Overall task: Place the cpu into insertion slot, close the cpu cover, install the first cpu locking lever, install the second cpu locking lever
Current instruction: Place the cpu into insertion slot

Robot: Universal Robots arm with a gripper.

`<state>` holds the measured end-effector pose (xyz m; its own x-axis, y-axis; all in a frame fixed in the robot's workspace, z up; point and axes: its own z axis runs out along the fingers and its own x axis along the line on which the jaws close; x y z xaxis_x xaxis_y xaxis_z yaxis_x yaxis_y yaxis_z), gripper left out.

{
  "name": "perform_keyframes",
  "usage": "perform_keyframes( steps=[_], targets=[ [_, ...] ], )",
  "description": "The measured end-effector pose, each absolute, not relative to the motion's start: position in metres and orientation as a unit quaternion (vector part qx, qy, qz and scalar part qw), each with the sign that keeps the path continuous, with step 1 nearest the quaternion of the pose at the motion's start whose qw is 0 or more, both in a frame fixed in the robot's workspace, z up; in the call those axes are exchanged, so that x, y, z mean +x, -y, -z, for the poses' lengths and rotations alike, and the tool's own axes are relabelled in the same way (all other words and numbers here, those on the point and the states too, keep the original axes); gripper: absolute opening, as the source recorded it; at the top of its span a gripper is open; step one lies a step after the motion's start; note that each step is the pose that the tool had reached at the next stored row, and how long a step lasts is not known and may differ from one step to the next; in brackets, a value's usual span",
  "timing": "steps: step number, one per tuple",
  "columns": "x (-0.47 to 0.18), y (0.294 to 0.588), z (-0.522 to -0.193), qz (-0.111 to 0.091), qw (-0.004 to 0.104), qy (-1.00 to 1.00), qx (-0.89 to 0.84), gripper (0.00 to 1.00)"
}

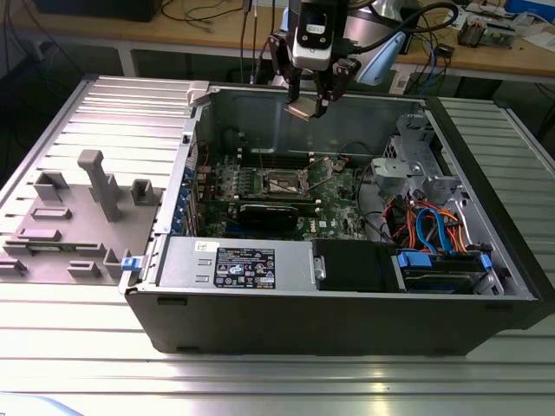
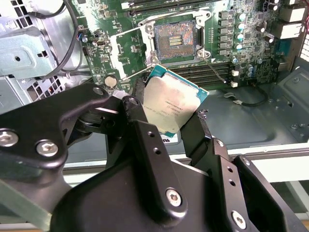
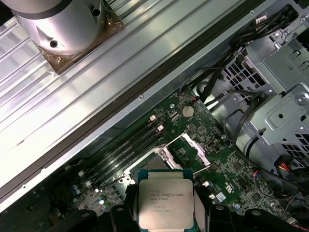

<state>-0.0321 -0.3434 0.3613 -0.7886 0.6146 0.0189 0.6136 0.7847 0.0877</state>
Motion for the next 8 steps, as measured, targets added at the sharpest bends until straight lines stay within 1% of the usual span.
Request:
perform_keyframes(
  steps=[8],
  targets=[
    [-0.0321,0.3434,-0.3613,-0.045,0.005,-0.944,0.327,0.54]
  ],
)
